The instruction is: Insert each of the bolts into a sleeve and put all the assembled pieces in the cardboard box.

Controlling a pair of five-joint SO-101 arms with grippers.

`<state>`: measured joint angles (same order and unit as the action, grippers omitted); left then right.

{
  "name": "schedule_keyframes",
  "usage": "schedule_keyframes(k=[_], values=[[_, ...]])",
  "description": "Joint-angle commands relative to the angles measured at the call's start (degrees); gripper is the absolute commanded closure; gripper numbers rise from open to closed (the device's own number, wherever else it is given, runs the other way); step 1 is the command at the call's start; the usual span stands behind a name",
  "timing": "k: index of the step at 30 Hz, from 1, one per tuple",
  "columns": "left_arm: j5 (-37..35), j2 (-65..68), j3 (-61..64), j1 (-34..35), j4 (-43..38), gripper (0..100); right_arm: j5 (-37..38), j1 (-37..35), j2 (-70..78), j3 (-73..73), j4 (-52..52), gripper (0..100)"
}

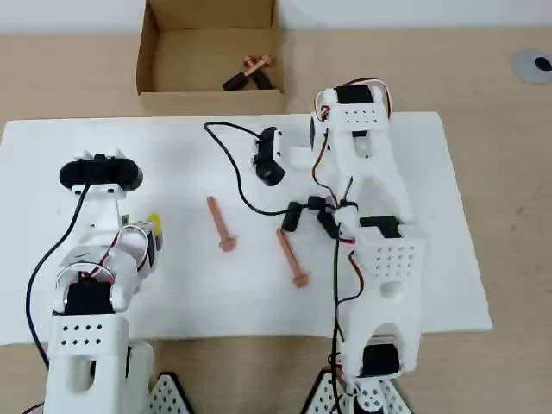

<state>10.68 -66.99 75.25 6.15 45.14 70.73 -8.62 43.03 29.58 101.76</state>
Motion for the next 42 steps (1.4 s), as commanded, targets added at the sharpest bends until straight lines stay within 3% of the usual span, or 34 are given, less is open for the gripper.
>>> schedule_keyframes(k=[1, 12, 19, 24, 35, 42], values=[[0.44, -0.22, -0.62, -0.53, -0.53, 85, -0.7, -0.57, 5.32, -0.13, -0.53, 83.9], [0.44, -0.22, -0.62, -0.53, -0.53, 85, -13.89, -0.75, 5.14, -4.26, -12.22, 83.9], [0.44, -0.22, -0.62, -0.53, -0.53, 85, -14.42, -0.92, 5.05, -4.35, -12.4, 84.6], [0.44, -0.22, -0.62, -0.53, -0.53, 85, -17.41, -0.92, 5.05, -4.26, -12.4, 98.6], [-0.09, -0.22, -1.49, -0.26, -0.53, 85, -29.8, -0.66, -2.15, 5.41, -9.67, 98.8], [-11.25, 0.04, -4.48, 5.19, -2.11, 85, -42.99, -0.92, -16.13, 19.56, -2.81, 98.8]])
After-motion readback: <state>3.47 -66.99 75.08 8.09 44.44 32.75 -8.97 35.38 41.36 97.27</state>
